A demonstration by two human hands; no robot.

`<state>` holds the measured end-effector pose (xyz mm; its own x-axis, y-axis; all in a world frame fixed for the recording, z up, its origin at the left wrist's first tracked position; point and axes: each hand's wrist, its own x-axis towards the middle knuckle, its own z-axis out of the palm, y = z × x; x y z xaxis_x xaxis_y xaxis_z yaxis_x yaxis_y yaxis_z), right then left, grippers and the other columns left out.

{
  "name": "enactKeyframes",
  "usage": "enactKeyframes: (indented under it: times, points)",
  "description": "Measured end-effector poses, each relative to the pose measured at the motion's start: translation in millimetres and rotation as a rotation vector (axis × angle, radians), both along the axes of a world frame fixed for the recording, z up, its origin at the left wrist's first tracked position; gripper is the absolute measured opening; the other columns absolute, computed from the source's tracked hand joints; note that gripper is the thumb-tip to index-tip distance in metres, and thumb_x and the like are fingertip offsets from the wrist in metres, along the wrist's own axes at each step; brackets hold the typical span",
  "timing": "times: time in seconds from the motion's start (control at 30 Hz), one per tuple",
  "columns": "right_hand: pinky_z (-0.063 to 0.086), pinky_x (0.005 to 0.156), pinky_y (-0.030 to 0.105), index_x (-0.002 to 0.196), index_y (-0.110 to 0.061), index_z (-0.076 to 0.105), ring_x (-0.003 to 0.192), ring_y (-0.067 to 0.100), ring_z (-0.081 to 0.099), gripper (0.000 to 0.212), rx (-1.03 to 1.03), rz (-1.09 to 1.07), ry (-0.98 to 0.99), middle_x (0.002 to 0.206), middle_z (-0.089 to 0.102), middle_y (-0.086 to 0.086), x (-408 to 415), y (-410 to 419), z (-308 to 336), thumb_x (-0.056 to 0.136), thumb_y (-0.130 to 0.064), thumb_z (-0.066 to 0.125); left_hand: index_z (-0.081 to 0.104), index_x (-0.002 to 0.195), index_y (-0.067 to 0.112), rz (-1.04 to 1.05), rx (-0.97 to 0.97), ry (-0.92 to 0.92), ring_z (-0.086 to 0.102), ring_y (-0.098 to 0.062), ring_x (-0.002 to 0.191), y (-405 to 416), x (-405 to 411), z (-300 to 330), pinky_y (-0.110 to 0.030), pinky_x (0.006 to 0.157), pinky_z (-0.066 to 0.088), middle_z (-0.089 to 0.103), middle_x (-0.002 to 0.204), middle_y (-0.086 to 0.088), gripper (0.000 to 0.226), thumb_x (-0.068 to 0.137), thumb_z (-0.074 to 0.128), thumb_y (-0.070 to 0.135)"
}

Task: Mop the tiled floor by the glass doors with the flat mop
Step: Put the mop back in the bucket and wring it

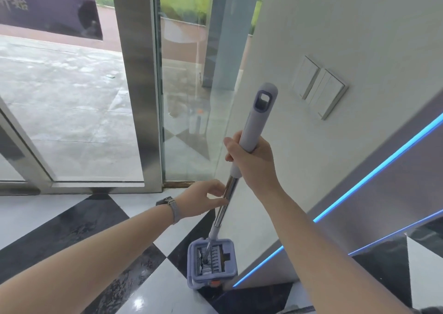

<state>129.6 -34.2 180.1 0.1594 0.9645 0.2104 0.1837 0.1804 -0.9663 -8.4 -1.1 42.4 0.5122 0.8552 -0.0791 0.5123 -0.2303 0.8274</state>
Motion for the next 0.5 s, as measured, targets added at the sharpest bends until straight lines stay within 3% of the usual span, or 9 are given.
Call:
enactKeyframes:
  times: [0.1, 0.17, 0.33, 0.5]
  points:
    - [0.049, 0.059, 0.044, 0.083, -0.003, 0.054, 0.063, 0.037, 0.053, 0.023, 0.057, 0.01, -0.047, 0.074, 0.054, 0.024, 3.1, -7.1, -2.0, 0.083, -0.019, 0.071, 0.065, 0.109, 0.02, 0.039, 0.034, -0.08, 0.064, 0.0, 0.104, -9.0, -6.8, 16.2, -0.029, 0.092, 0.055, 0.07, 0.107, 0.011, 0.027, 0.087, 0.071, 0.035]
    - [0.052, 0.066, 0.048, 0.09, -0.007, 0.054, 0.073, 0.038, 0.059, 0.025, 0.083, 0.002, -0.088, 0.081, 0.058, 0.021, 3.5, -10.5, -3.5, 0.081, -0.024, 0.071, 0.065, 0.109, 0.016, 0.06, 0.034, -0.133, 0.066, -0.001, 0.102, -15.6, -10.1, 24.1, -0.026, 0.094, 0.053, 0.071, 0.107, 0.008, 0.026, 0.087, 0.071, 0.028]
    - [0.049, 0.066, 0.028, 0.091, -0.014, 0.055, 0.07, 0.017, 0.058, 0.026, 0.087, 0.014, -0.087, 0.077, 0.061, 0.001, 0.4, -21.0, -3.5, 0.08, -0.026, 0.075, 0.064, 0.11, 0.015, 0.094, 0.063, -0.164, 0.067, 0.0, 0.099, -31.2, -18.2, 32.8, -0.022, 0.094, 0.052, 0.072, 0.105, 0.009, 0.025, 0.089, 0.07, 0.027]
    - [0.05, 0.07, 0.02, 0.095, -0.017, 0.056, 0.08, 0.014, 0.061, 0.024, 0.122, -0.033, -0.125, 0.085, 0.063, 0.003, -3.0, -33.4, -2.6, 0.083, -0.027, 0.074, 0.062, 0.11, 0.017, 0.109, 0.067, -0.192, 0.067, 0.0, 0.101, -41.2, -28.8, 37.7, -0.026, 0.094, 0.053, 0.072, 0.106, 0.011, 0.026, 0.088, 0.07, 0.029]
